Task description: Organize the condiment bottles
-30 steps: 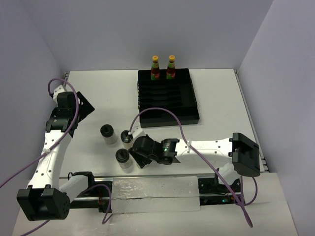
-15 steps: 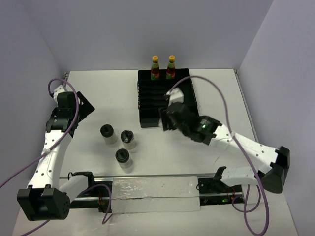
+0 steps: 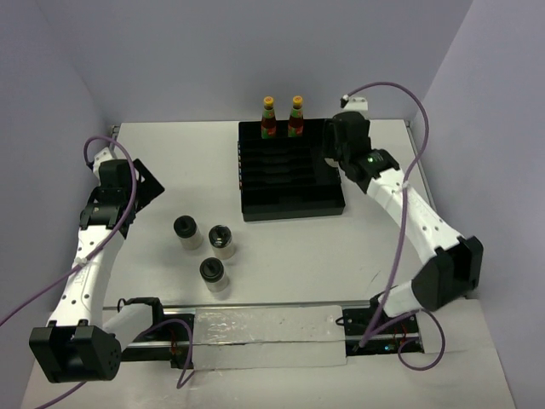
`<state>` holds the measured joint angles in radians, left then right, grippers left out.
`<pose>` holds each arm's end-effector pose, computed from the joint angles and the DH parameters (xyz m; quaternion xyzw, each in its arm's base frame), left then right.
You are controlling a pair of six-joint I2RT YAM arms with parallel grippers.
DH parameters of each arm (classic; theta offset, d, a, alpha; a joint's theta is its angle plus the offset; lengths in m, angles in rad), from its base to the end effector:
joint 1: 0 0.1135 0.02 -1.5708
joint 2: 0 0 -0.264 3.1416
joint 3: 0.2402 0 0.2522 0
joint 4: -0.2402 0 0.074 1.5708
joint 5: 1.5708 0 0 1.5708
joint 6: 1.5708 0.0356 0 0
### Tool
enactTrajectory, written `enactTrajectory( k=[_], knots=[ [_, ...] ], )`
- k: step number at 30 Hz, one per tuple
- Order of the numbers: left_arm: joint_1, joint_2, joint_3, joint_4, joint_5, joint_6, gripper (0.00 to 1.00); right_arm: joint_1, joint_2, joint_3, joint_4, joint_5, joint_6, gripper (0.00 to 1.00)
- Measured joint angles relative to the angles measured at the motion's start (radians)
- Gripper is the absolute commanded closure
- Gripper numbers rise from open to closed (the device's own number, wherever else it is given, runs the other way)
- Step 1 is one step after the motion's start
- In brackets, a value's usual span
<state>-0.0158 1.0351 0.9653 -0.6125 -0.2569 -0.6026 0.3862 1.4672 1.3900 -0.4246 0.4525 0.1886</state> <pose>0.2181 0.0056 0.3149 -0.3117 0.8413 -0.0195 0.4412 0.3157 0.1116 0.3660 0.0310 0.8458 -0.0444 0.5308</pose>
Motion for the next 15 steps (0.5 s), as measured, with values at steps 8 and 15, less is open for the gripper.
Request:
enactTrajectory(
  k=[8,15],
  knots=[
    [0.000,0.000,0.000,0.000,0.000,0.000,0.01,-0.073,0.263,0.144,0.069,-0.062,-0.004,0.85],
    [0.000,0.000,0.000,0.000,-0.002,0.000,0.01,-0.084,0.414,0.261,0.081,-0.108,-0.004,0.85]
  ],
)
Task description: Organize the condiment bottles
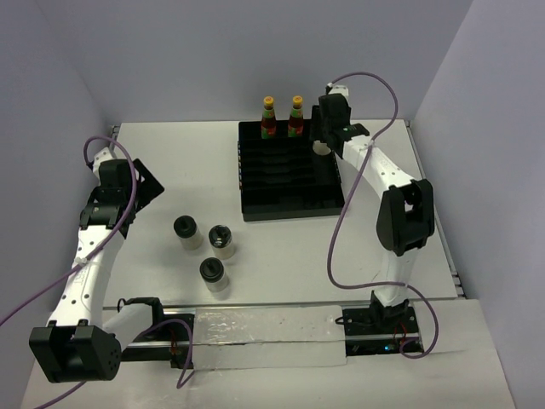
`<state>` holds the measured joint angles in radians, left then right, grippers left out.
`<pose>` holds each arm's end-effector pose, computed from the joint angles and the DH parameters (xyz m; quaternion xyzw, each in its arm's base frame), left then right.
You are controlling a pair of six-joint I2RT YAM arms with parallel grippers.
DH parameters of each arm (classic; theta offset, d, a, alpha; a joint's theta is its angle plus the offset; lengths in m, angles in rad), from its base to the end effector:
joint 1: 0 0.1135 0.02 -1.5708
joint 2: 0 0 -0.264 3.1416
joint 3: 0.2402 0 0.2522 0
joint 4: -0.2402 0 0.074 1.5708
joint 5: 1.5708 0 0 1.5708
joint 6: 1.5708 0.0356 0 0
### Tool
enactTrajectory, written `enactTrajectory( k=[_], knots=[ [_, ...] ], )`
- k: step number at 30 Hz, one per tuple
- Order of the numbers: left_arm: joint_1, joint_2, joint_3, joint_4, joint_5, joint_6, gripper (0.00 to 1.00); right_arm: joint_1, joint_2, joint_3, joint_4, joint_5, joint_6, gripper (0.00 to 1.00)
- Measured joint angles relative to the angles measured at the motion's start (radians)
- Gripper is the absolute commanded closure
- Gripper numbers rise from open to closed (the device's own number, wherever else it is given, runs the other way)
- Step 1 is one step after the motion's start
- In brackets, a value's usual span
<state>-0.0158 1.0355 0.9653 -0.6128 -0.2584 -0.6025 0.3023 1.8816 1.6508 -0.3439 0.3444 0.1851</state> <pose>0.2181 0.0057 0.3148 -0.3119 0.8413 -0.0187 0.4411 0.4266 0.1205 0.3088 0.0310 0.8688 -0.0325 0.4931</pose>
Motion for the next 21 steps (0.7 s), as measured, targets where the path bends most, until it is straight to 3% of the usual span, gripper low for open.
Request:
enactTrajectory(
  k=[11,21],
  knots=[
    [0.000,0.000,0.000,-0.001,-0.024,0.002,0.01,-0.008,0.148,0.084,0.010,-0.017,0.014,0.85],
    [0.000,0.001,0.000,-0.002,-0.026,0.003,0.01,-0.025,0.157,0.087,0.019,-0.015,0.015,0.84]
  ],
)
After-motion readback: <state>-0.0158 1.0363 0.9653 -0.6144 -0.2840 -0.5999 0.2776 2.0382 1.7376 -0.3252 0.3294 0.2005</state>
